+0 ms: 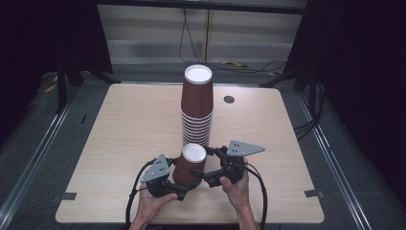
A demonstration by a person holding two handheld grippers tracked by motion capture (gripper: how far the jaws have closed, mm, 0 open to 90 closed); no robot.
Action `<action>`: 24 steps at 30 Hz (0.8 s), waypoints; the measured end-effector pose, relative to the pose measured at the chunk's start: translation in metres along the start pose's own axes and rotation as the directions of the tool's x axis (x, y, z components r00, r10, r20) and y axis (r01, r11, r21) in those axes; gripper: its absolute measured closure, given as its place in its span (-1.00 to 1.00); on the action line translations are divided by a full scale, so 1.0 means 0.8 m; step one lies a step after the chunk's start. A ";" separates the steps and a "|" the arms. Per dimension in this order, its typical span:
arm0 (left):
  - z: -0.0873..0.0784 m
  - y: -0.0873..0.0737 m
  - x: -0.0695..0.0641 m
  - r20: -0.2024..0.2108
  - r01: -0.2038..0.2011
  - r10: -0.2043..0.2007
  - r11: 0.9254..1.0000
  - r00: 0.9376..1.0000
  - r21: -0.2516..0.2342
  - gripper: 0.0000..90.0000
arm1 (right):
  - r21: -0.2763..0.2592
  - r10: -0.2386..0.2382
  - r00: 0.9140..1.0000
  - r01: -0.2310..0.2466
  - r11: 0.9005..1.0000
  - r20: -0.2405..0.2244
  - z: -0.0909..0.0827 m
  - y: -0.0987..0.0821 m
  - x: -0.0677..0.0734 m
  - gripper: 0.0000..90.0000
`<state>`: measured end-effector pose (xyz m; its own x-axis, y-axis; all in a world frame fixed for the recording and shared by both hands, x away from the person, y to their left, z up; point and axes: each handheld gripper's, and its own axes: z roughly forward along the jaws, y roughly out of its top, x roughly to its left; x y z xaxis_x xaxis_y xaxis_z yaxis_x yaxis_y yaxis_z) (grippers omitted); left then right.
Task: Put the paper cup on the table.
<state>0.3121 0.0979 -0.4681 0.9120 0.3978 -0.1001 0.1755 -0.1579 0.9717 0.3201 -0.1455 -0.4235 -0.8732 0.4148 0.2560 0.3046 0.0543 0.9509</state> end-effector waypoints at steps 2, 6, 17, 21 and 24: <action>-0.003 -0.001 0.002 -0.007 0.000 0.000 1.000 1.000 0.010 -0.73 | 0.004 0.000 1.000 0.000 1.000 0.002 -0.001 -0.002 0.000 -0.70; -0.008 -0.003 0.006 -0.018 -0.006 0.007 1.000 1.000 0.028 -0.73 | 0.014 -0.006 1.000 0.005 1.000 0.009 -0.004 -0.004 -0.001 -0.70; -0.015 -0.004 0.009 -0.048 -0.040 0.045 0.993 0.998 0.108 -0.72 | 0.073 -0.034 0.999 0.032 0.997 0.024 -0.009 -0.009 -0.005 -0.70; -0.015 -0.002 0.009 -0.024 -0.064 0.069 0.987 0.997 0.148 -0.72 | 0.093 -0.057 0.998 0.054 0.994 0.031 -0.016 -0.011 -0.006 -0.70; -0.016 0.001 0.010 -0.014 -0.075 0.078 0.984 0.997 0.164 -0.71 | 0.101 -0.062 0.998 0.059 0.993 0.029 -0.022 -0.014 -0.007 -0.70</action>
<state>0.3148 0.1128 -0.4651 0.9176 0.3970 -0.0209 0.1655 -0.3336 0.9281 0.3151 -0.1645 -0.4325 -0.8789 0.4368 0.1916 0.2897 0.1696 0.9420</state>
